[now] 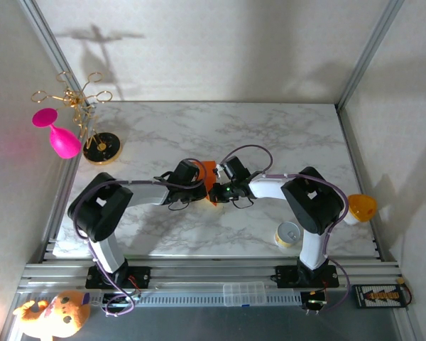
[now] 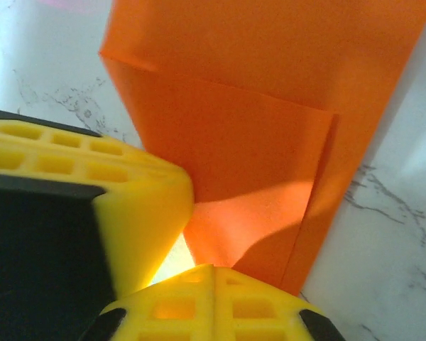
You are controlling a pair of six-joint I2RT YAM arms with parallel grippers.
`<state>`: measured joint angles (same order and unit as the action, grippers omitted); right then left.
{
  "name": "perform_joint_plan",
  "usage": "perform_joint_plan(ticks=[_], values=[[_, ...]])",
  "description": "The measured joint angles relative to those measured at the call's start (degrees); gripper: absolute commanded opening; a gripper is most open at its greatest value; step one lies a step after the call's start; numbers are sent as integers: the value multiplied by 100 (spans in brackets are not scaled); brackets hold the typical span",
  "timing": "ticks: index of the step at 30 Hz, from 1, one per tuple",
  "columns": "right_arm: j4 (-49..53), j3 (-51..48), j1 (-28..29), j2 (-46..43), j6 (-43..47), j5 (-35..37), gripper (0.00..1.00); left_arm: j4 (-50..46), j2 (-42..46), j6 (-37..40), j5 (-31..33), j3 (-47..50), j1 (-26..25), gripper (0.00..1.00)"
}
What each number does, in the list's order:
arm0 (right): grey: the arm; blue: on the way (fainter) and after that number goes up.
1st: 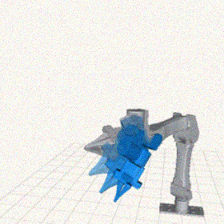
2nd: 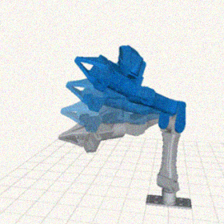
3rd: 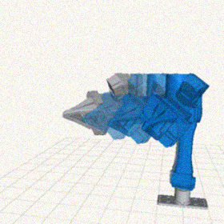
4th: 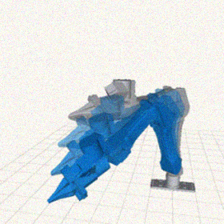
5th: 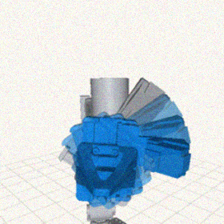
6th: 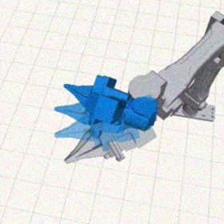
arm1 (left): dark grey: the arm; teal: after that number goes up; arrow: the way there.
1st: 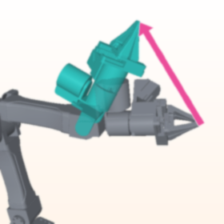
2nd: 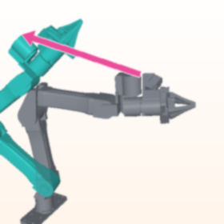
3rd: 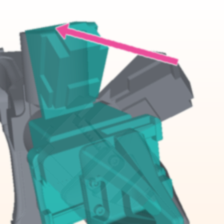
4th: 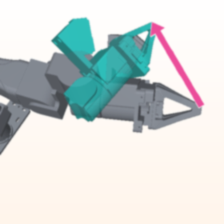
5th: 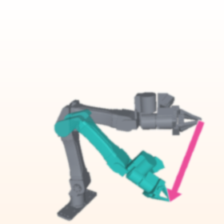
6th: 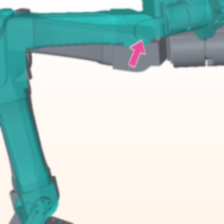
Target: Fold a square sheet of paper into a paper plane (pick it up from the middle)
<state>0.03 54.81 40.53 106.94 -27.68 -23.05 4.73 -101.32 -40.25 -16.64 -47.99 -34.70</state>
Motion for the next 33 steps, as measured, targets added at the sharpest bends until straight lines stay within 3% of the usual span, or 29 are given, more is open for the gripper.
perform_joint_plan(ticks=[9,22,33], values=[[-31,-11,0,0,168,70,0,68,-57,7,-225,-20,225,6],[-210,-66,22,2,299,223,0,-350,-387,457,-485,-562,1008,6],[-177,-66,22,-48,278,201,2,-667,-363,791,50,-774,1648,9]])
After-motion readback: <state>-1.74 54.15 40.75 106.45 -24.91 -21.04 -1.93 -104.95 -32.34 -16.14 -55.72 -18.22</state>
